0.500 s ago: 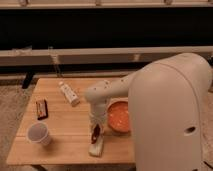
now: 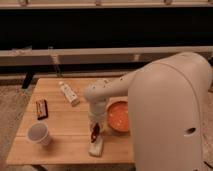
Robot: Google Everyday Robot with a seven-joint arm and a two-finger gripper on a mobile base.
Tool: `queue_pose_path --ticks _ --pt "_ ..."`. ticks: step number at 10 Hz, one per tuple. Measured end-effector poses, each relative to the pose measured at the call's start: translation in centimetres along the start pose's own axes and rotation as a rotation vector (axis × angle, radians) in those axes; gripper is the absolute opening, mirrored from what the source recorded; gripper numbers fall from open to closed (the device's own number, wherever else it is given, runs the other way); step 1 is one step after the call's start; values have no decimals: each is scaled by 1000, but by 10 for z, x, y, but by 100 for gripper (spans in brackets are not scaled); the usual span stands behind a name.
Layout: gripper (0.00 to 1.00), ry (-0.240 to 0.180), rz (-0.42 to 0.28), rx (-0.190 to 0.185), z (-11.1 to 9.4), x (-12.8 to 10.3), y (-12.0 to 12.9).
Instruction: Place the pepper on the white sponge
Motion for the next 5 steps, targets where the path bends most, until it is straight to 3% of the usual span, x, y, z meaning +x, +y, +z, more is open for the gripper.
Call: queue_pose_path --ticks 5 --pt "65 18 -9 -14 1 21 -4"
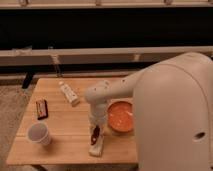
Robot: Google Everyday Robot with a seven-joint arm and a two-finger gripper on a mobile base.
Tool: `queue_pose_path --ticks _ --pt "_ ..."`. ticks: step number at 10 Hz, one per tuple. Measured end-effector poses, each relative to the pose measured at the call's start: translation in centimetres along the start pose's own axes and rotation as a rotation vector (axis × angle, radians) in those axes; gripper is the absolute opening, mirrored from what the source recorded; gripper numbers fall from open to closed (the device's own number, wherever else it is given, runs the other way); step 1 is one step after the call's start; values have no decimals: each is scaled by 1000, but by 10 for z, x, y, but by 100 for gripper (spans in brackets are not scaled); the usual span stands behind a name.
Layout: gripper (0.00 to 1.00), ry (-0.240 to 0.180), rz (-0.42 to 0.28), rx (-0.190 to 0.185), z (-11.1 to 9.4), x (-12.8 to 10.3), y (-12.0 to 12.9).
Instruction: Place the pepper on the white sponge
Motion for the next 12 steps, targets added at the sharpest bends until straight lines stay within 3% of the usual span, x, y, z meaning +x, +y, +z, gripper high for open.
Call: queue_pose_path --ticks 2,3,6,7,10,12 --pt "79 15 -6 -8 3 13 -1" --pt "79 26 -9 -15 8 22 0" --pt "59 54 -7 -25 18 31 -3" --pt "59 61 -5 -29 22 33 -4" --pt "80 74 -5 -39 28 36 -6" --pt "80 67 -10 -41 24 36 -5"
